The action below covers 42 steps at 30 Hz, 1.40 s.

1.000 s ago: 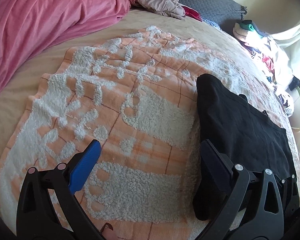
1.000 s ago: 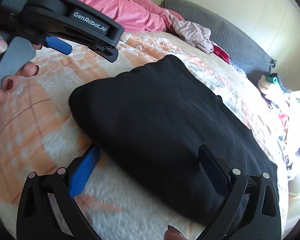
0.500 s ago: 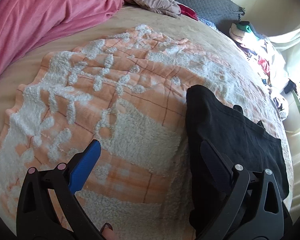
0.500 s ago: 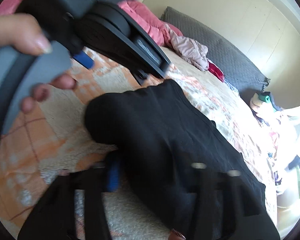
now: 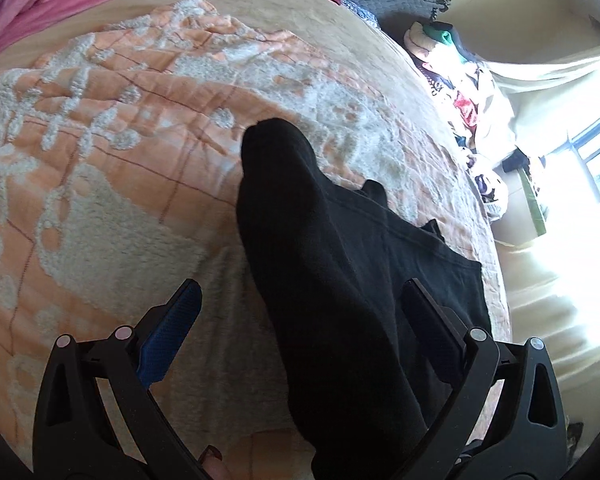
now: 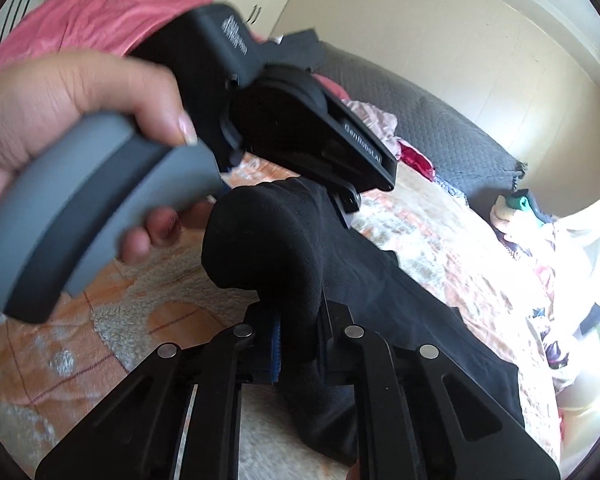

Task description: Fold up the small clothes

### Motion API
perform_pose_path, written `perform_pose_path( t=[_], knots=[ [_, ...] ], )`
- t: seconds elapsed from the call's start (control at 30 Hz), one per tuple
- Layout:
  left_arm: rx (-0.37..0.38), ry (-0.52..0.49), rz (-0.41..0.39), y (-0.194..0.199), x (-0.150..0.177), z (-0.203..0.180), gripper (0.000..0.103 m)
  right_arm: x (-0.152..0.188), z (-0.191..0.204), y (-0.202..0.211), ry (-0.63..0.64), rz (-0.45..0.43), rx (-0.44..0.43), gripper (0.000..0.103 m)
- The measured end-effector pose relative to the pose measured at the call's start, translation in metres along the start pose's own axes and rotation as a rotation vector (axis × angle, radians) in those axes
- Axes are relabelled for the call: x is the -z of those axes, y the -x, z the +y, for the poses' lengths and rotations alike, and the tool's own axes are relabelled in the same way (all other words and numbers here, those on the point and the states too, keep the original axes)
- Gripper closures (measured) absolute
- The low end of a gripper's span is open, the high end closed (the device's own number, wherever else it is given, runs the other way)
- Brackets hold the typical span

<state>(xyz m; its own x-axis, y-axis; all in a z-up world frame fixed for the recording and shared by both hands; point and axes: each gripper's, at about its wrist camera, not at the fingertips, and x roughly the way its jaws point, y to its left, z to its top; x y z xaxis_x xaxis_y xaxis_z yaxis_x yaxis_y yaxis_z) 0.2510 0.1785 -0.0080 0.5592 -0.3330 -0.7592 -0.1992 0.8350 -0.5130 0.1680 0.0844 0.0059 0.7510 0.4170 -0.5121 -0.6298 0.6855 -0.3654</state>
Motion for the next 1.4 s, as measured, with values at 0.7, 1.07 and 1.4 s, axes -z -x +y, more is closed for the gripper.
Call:
perform_pose_path(
  t=[0.7,1.07,1.4],
  knots=[
    [-0.035,-0.343,0.0,-0.028,0.033,-0.2,0.075,0.064,-0.12,0.091,-0.388,-0.045,0.108,0.096],
    [-0.048,-0.379,0.067,-0.076,0.051,-0.245,0.076,0.117,-0.173,0.1,-0.703,0.0,0.056,0.096],
    [-0.031,-0.365,0.125,-0.114,0.06,-0.262,0.076,0.163,-0.225,0.094,-1.024,0.102,-0.104,0.096]
  ],
)
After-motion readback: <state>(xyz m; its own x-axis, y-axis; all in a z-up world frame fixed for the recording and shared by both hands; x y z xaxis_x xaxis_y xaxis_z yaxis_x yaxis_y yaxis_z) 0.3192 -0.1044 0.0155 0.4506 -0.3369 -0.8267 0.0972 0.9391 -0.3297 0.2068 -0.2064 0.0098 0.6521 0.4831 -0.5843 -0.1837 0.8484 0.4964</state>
